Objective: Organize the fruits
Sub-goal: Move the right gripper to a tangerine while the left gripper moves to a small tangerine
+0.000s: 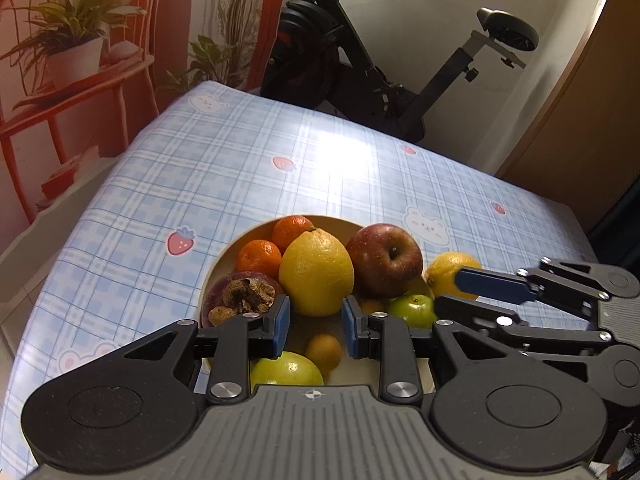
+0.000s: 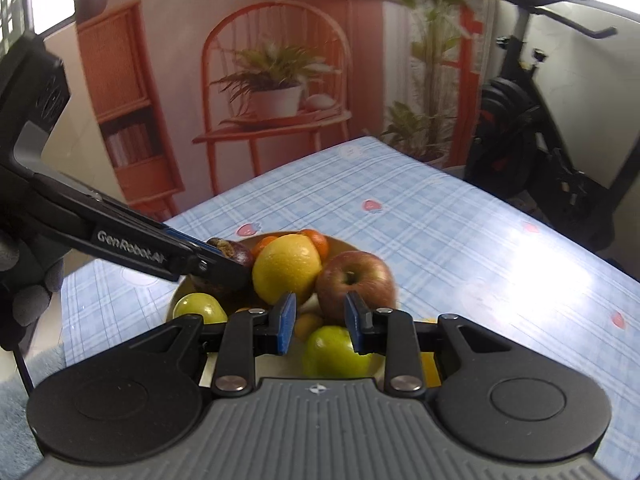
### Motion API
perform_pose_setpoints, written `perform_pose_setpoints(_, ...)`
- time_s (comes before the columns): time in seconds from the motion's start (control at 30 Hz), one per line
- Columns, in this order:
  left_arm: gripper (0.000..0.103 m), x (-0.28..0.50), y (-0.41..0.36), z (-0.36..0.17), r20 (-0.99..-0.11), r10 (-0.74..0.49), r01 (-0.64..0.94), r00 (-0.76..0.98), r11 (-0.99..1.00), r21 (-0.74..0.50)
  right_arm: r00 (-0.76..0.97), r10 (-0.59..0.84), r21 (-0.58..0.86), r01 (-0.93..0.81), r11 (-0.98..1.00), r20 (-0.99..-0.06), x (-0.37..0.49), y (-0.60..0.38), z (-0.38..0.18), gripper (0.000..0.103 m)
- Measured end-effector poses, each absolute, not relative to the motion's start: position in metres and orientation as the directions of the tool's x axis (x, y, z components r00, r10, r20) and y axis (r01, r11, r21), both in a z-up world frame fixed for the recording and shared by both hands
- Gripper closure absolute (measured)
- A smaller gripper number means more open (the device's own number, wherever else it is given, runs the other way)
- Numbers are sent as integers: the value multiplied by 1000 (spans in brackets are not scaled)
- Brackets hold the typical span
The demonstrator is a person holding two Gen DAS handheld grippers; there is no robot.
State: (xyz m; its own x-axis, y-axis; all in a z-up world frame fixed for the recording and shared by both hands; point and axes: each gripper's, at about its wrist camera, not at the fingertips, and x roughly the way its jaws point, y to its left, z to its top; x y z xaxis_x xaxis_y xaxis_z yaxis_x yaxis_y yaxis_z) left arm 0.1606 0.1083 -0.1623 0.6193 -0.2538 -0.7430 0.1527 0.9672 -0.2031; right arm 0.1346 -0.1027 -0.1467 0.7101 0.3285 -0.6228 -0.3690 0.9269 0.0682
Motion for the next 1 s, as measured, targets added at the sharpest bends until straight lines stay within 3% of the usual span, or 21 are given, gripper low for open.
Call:
perform_pose_setpoints(0.5,73,129,28,-158,-708,-349,291,614,934,-208,745,131,140,-52,989,-654,53,-201,-151,72)
perform_pose_setpoints(1.0,73,121,-16,-183,-750,-374,367,545,911,-187,717,160,140,-88,986,-678,21,-195,-169,58)
